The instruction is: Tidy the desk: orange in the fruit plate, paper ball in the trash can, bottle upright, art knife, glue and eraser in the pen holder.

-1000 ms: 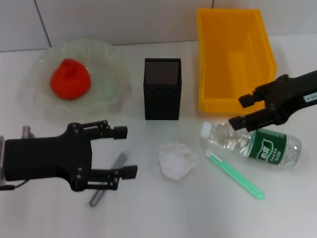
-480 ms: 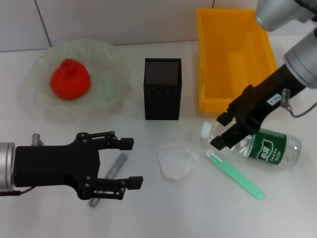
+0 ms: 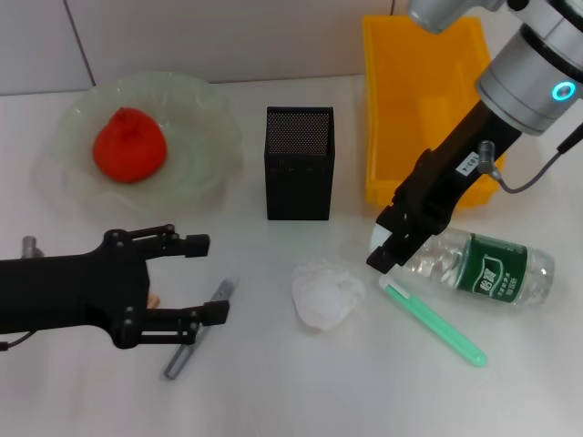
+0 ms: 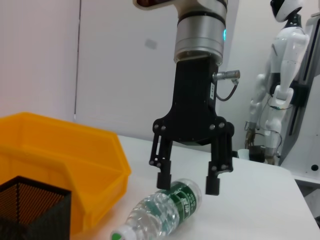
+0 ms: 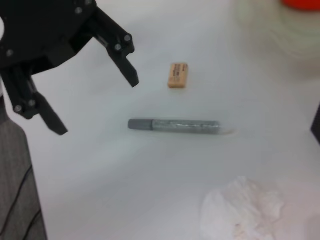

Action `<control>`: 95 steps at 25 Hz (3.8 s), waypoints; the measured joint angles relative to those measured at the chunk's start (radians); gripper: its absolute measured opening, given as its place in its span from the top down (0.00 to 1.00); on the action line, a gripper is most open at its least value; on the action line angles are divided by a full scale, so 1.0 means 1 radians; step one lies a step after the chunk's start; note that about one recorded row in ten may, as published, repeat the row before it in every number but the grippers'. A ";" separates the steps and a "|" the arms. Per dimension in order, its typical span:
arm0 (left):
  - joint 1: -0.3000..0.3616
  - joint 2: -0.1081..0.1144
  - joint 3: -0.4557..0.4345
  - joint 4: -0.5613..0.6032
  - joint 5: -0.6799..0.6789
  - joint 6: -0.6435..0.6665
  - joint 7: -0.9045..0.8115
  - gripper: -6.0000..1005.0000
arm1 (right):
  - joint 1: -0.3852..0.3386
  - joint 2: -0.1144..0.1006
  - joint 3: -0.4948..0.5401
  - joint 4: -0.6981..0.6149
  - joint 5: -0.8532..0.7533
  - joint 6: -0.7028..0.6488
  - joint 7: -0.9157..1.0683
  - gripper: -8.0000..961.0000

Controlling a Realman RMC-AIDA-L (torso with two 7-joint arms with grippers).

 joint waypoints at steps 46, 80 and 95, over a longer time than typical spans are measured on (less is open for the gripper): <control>0.018 -0.018 -0.045 -0.015 0.080 0.006 0.021 0.18 | 0.109 0.070 -0.219 0.318 -0.006 0.365 -0.035 0.26; 0.015 -0.018 -0.043 -0.017 0.080 0.001 0.024 0.19 | 0.089 0.072 -0.217 0.402 0.023 0.464 -0.038 0.46; 0.009 -0.018 -0.043 -0.027 0.080 -0.001 0.024 0.19 | 0.028 0.070 -0.215 0.316 0.044 0.461 -0.009 0.73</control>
